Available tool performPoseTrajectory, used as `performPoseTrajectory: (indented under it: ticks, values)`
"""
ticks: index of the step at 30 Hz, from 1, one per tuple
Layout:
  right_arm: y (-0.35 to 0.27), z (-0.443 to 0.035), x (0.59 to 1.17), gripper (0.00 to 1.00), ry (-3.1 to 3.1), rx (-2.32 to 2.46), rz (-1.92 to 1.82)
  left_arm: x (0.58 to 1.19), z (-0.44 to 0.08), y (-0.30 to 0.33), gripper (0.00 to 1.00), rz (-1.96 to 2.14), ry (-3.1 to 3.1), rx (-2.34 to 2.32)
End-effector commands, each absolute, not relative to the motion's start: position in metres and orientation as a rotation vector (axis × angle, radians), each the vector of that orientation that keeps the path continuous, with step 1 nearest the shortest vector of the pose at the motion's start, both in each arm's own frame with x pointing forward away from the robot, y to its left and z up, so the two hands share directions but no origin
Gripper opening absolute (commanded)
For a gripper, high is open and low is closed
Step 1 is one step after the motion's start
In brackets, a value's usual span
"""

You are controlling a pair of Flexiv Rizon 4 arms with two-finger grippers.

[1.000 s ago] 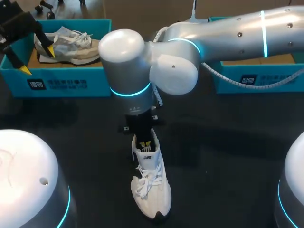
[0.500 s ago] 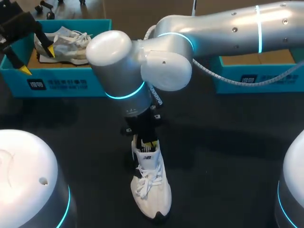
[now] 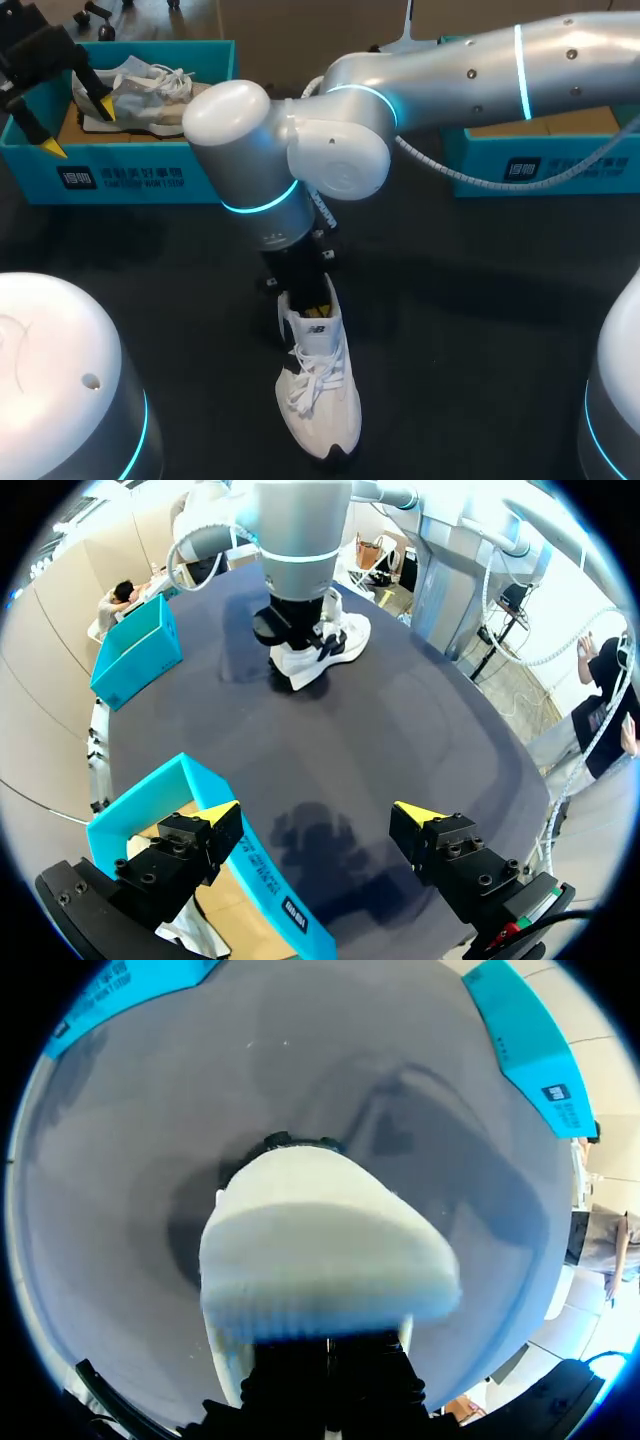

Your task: Take the shoe out of the shoebox, open the shoe tongue, remove and reinsert the insole, then place the shoe into the shoebox

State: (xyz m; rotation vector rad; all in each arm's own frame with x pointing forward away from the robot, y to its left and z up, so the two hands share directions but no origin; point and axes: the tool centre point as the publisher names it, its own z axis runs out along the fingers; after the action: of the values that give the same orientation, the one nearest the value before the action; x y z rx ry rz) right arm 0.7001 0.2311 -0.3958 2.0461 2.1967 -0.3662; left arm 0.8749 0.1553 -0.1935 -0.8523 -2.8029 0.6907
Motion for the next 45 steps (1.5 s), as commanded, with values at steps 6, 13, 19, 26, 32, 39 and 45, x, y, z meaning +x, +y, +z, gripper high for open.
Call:
performPoseTrajectory:
  ticks: [6,13,19,26,32,39,45]
  values:
    - [0.231,-0.376,0.699,0.0,2.2,2.046,-0.317,0.875,-0.193,0.156,1.0,0.687,-2.803,-0.853]
    - [0.235,-0.363,0.698,0.0,2.232,2.075,-0.226,0.875,-0.193,0.156,1.0,0.687,-2.803,-0.853]
    - [0.242,-0.386,0.698,0.0,2.323,2.147,-0.221,0.875,-0.193,0.156,1.0,0.687,-2.803,-0.853]
    - [0.245,-0.408,0.698,0.0,2.378,2.202,-0.226,0.875,-0.193,0.156,1.0,0.687,-2.803,-0.853]
    - [0.252,-0.398,0.694,0.0,2.374,2.202,-0.221,0.875,-0.193,0.156,1.0,0.687,-2.803,-0.853]
    - [0.25,-0.365,0.688,0.0,2.326,2.17,-0.248,0.875,-0.193,0.156,1.0,0.687,-2.803,-0.853]
    - [0.245,-0.356,0.682,0.0,2.329,2.147,-0.298,0.875,-0.193,0.156,1.0,0.687,-2.803,-0.853]
